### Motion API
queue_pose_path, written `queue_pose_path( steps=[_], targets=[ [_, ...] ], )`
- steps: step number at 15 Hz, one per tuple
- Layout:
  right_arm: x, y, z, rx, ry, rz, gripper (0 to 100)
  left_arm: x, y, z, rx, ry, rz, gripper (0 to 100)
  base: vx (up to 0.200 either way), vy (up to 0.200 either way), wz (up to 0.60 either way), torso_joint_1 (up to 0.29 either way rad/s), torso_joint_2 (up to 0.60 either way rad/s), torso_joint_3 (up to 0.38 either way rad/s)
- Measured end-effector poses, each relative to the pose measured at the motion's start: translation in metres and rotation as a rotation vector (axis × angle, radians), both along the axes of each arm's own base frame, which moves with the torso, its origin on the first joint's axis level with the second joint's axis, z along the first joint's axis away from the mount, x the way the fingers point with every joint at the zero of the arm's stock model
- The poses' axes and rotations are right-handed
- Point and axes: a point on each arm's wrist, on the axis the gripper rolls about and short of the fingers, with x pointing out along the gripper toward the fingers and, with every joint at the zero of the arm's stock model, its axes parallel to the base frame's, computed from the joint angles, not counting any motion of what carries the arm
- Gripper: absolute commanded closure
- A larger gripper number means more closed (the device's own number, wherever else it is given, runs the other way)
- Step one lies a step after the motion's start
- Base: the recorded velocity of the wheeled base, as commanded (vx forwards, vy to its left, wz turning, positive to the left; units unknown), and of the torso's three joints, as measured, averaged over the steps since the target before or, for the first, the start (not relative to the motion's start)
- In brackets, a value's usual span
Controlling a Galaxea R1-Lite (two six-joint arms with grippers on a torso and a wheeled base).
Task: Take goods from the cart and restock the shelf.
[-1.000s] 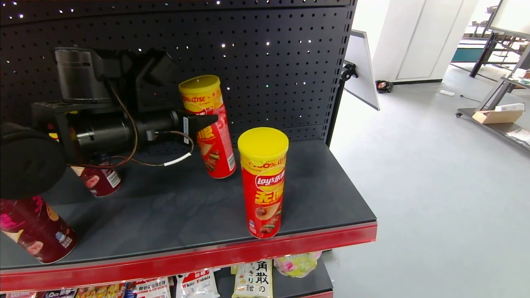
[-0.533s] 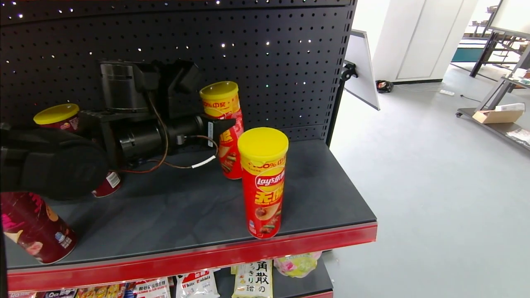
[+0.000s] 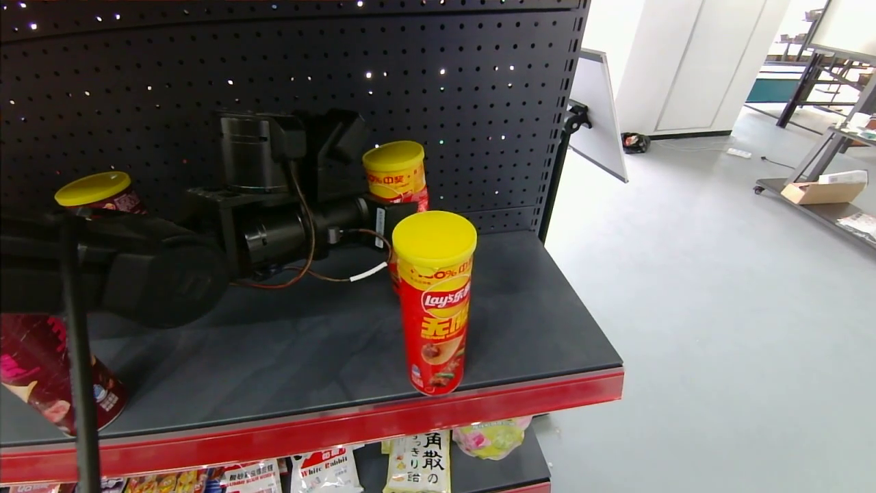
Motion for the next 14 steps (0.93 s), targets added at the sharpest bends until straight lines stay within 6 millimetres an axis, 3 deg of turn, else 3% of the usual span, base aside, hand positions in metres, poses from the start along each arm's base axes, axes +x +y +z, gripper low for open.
queue_pose_path(
  steps=[14],
  targets=[
    [0.0, 0.0, 0.0, 0.0, 0.0, -0.001, 0, 0.0097, -0.0066, -0.0117, 0.008, -0.017, -0.009, 100, 0.0, 0.0, 0.0, 0.0, 0.0, 0.0]
  ],
)
